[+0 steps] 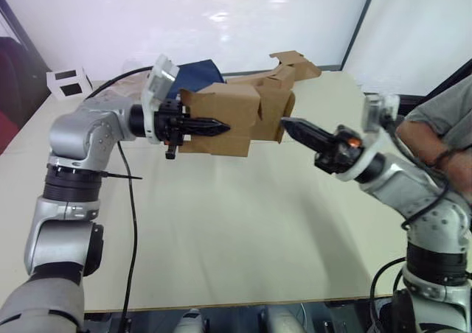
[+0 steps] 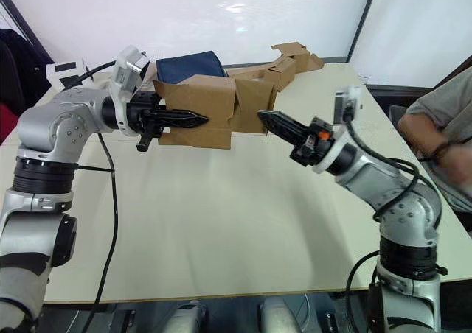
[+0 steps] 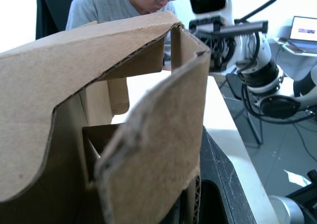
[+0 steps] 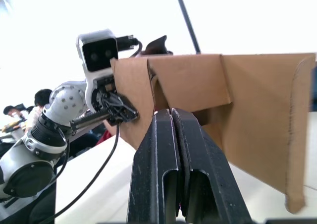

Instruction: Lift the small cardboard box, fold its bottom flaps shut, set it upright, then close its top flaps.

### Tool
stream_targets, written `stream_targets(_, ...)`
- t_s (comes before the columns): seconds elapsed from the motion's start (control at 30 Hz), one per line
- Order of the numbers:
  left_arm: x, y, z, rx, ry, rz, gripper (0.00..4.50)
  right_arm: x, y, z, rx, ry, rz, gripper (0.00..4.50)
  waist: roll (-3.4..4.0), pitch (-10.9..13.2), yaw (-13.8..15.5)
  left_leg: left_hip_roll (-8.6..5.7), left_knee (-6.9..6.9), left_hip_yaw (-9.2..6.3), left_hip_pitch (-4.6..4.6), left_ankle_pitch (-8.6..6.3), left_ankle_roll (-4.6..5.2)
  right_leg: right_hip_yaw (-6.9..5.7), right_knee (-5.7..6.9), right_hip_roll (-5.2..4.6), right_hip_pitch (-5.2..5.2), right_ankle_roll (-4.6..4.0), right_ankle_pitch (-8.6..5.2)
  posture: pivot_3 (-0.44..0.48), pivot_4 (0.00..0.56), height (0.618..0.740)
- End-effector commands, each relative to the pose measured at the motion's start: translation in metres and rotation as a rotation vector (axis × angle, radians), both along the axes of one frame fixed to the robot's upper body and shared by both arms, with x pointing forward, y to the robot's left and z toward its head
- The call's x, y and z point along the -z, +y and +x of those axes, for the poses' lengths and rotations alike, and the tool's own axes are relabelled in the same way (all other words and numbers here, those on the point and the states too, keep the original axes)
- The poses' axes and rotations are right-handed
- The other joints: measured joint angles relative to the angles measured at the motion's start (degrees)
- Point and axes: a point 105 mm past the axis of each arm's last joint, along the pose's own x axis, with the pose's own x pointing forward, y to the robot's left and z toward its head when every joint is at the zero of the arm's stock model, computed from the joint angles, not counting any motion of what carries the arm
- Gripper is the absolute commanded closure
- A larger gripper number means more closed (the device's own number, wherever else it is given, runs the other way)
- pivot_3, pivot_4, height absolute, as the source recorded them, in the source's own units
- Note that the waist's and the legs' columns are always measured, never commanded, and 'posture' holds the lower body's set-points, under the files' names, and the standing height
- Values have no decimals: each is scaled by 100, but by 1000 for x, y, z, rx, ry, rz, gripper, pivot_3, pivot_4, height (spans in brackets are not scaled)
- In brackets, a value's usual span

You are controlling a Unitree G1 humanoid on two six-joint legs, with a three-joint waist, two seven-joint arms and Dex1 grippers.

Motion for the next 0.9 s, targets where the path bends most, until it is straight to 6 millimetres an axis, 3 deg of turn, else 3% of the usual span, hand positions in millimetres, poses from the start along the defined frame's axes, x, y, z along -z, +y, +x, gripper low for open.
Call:
stream_targets(0.03, -14, 1, -4, 10, -57, -27, 4500, -6, -28, 23, 184, -30, 25, 4465, 0, 0, 8, 0, 0, 0, 0, 0, 0, 0, 0, 0, 0, 0, 0, 0, 150, 740)
stream_targets(0.2, -16, -2, -6, 21, -58, -28, 4500, 6, -38, 56, 357, -30, -15, 4465, 0, 0, 2, 0, 1, 2, 0, 0, 0, 1, 0, -1, 0, 0, 0, 0, 150, 740)
stream_targets(0.4, -15, -1, -8, 21, -54, -26, 4500, 20, -13, 70, 321, -59, -91, 4465, 1, 0, -3, 0, 0, 3, 0, 1, -1, 2, 0, 0, -2, 0, 0, 0, 150, 740)
stream_targets(0.57, -14, 2, -8, 6, -48, -22, 4500, 14, 15, 46, 131, -85, -34, 4465, 1, 0, 5, 0, 0, 3, 0, 2, -4, 1, 1, -1, -2, 0, 0, 0, 150, 740)
stream_targets(0.73, -14, 4, -6, -8, -46, -22, 4500, 11, 26, 16, -25, -58, 22, 4465, 1, 0, 19, 0, 2, 0, -1, 3, -6, -1, 0, -3, 2, 0, 0, 0, 150, 740)
stream_targets(0.9, -15, 3, -6, -7, -45, -26, 4500, 10, 34, 5, -63, -37, 49, 4465, 1, 0, -1, 0, 2, 0, 1, 1, -2, 0, 2, -1, 1, 0, 0, 0, 150, 740)
